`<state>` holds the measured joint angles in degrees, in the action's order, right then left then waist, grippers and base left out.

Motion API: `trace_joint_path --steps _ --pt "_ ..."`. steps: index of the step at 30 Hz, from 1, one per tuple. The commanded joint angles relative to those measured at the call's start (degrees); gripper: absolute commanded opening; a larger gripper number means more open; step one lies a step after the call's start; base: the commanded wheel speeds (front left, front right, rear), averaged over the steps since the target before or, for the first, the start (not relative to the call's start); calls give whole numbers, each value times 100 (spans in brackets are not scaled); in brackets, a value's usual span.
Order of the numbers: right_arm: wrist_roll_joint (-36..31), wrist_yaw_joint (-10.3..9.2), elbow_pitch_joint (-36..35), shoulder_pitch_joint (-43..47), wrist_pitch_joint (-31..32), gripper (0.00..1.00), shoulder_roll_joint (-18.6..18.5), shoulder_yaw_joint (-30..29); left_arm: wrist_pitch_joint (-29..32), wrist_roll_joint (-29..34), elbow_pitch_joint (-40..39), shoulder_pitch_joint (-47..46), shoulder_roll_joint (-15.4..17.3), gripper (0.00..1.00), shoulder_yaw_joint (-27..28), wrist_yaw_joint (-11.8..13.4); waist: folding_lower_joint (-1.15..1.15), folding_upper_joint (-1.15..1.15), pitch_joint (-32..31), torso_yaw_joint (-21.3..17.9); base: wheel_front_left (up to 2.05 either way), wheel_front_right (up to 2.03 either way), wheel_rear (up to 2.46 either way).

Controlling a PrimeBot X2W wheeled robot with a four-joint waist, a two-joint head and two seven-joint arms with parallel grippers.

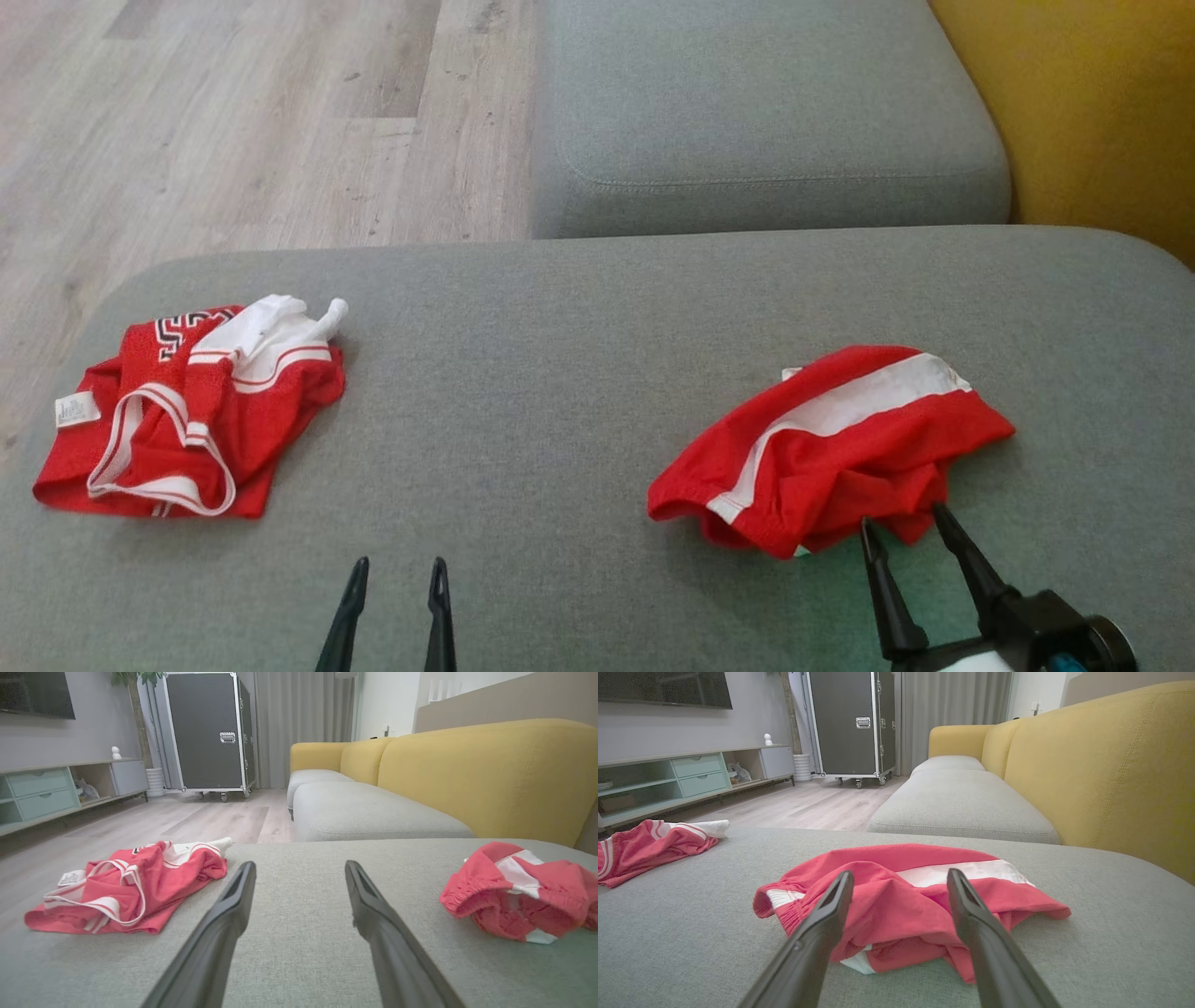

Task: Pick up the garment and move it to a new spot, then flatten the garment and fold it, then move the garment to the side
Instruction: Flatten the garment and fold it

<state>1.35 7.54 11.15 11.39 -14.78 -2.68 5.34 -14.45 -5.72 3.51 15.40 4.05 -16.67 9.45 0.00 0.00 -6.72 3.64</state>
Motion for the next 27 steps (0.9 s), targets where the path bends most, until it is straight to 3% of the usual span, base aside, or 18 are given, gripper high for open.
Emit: trace_joint_path --steps 1,4,9,12,19,27 --pt "-44 -5 -187 -165 -22 100 -29 150 -54 -86 -121 -226 -98 100 175 -61 0 0 2 -19 0 0 0" --pt "-43 -5 -190 -185 -22 100 -28 163 -54 -351 -22 -254 -109 100 78 -315 0 0 41 -55 0 0 0" --pt "-40 -5 -216 -213 -22 100 -64 248 -54 -1422 468 -501 -115 100 -550 -1219 0 0 137 -178 0 0 0" --pt "-6 -5 -214 -249 -22 100 -118 335 -52 -1968 955 -839 -115 100 -983 -1461 0 0 206 -309 0 0 0" --pt "48 -5 -211 -365 -22 100 -277 528 325 -3537 1720 -1704 -116 100 -2045 -1650 0 0 376 -634 0 0 0" --pt "65 -5 -216 -495 -22 100 -399 684 383 -4988 1943 -2554 -117 100 -3036 -1687 0 0 564 -964 0 0 0"
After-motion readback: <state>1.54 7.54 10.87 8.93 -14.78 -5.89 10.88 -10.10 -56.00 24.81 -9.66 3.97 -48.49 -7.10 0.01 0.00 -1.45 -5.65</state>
